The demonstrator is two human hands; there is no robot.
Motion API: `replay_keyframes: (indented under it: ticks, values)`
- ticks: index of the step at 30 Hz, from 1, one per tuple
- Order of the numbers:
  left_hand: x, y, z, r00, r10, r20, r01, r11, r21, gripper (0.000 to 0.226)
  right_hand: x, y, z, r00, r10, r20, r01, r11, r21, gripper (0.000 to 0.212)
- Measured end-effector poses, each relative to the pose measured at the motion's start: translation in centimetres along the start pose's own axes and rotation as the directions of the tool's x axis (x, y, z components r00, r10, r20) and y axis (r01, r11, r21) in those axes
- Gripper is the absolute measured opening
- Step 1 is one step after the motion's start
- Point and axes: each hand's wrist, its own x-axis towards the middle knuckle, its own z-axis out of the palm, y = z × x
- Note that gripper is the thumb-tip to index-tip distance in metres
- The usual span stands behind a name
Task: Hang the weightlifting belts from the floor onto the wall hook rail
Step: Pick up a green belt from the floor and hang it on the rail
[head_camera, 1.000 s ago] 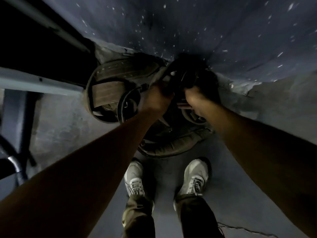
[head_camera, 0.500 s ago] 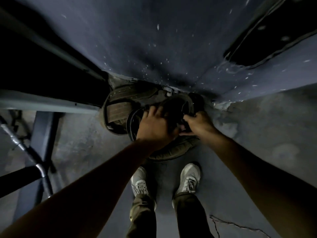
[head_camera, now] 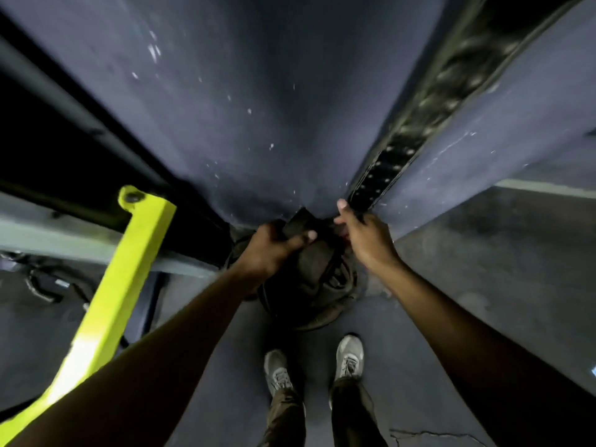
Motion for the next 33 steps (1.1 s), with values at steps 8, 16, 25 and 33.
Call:
replay_keyframes:
  ticks: [8, 16, 25, 33]
  values:
    - [-10.0, 15.6, -1.2, 0.983, -0.181, 0.028, 0.182, 0.951, -0.252, 0.055, -10.4, -8.0, -8.5, 0.724, -0.661, 0.195, 0.686, 0.719, -0.109, 0.095]
    - [-18.1, 26.2, -2.6, 0.960, -0.152, 0.236, 0.186, 0.974, -0.127, 0.025, -16.7, -16.8, -14.8, 0.592, -0.733, 0.335, 0.806, 0.535, -0.254, 0.103]
    - [-22.5, 30.4, -3.8, 0.867, 0.421, 0.266, -0.332, 0.887, -0.321, 0.016, -18.9, -23.6, -19.3, 0.782, -0.602, -0.161, 0.623, 0.747, 0.232, 0.032]
    - [-26.1, 33.4, -4.7, 0.690, 0.658, 0.303, -0.672, 0.737, -0.070, 0.045, -21.3, -28.3, -20.7, 0.975, -0.221, 0.030, 0.164, 0.805, 0.570, 0.035]
